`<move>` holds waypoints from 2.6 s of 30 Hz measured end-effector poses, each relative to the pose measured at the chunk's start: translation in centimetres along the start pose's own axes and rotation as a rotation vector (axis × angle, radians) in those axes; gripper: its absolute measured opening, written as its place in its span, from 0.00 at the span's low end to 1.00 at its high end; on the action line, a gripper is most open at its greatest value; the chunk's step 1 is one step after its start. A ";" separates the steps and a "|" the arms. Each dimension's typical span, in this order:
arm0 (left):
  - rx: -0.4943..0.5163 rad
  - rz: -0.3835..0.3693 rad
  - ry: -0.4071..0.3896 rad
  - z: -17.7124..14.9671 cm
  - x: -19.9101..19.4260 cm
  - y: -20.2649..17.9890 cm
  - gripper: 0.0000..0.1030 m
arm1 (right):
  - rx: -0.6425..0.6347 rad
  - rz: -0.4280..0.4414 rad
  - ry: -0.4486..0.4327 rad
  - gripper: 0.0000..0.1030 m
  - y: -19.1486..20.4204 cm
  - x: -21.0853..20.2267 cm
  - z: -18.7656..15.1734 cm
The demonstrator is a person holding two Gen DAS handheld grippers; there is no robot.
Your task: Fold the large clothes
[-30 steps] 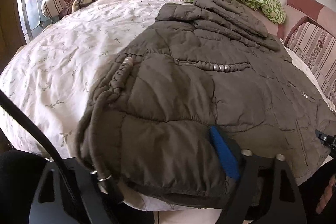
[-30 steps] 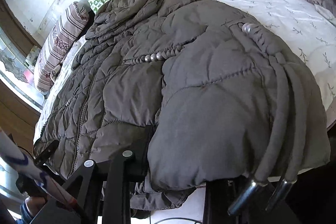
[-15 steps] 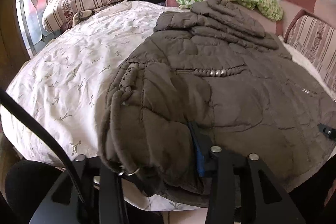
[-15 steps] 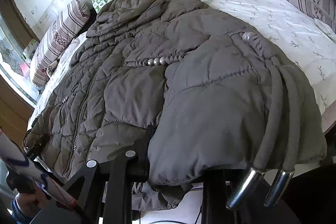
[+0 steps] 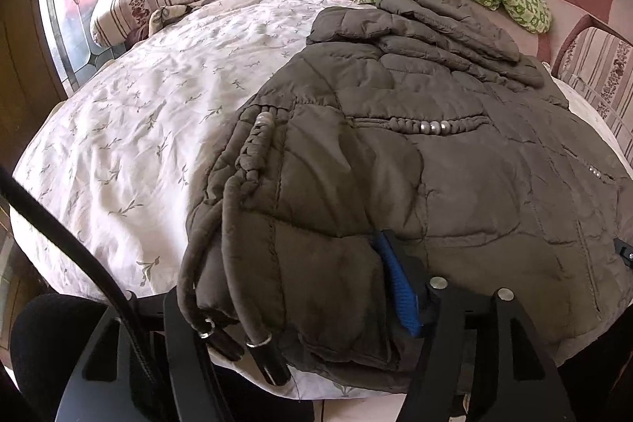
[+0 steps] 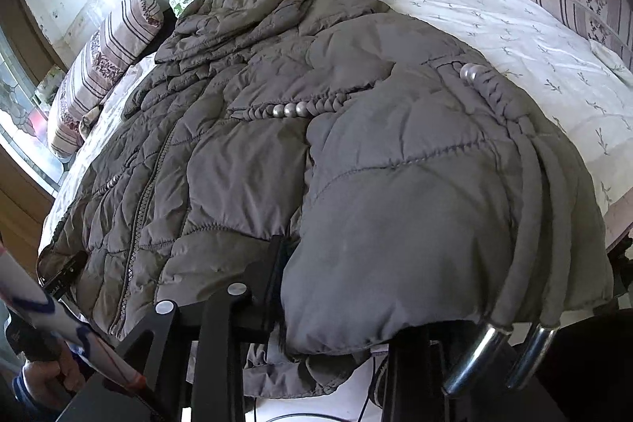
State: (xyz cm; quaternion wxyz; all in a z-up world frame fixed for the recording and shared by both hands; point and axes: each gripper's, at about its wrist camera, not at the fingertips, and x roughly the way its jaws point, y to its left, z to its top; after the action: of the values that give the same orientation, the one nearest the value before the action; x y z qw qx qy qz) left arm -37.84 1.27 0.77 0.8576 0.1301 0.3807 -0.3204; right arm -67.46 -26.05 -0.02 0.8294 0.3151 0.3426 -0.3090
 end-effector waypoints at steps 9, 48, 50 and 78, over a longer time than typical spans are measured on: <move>0.027 0.014 -0.018 0.3 -1.0 -0.5 0.44 | 0.008 0.048 -0.052 0.18 -0.2 -1.3 0.3; 0.037 0.029 -0.088 3.1 -4.5 -1.2 0.30 | -0.063 0.120 -0.201 0.17 1.2 -6.1 2.5; 0.036 0.030 -0.094 3.2 -4.6 -1.3 0.30 | -0.063 0.124 -0.202 0.17 1.2 -6.2 2.6; 0.022 0.021 -0.164 6.2 -6.0 -1.5 0.30 | -0.072 0.157 -0.256 0.17 2.4 -7.8 5.2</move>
State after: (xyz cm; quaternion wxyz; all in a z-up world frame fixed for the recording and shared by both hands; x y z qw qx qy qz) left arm -38.27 -0.06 9.45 0.8877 0.1168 0.3045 -0.3250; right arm -68.19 -26.09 9.61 0.8986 0.2691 0.2191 -0.2685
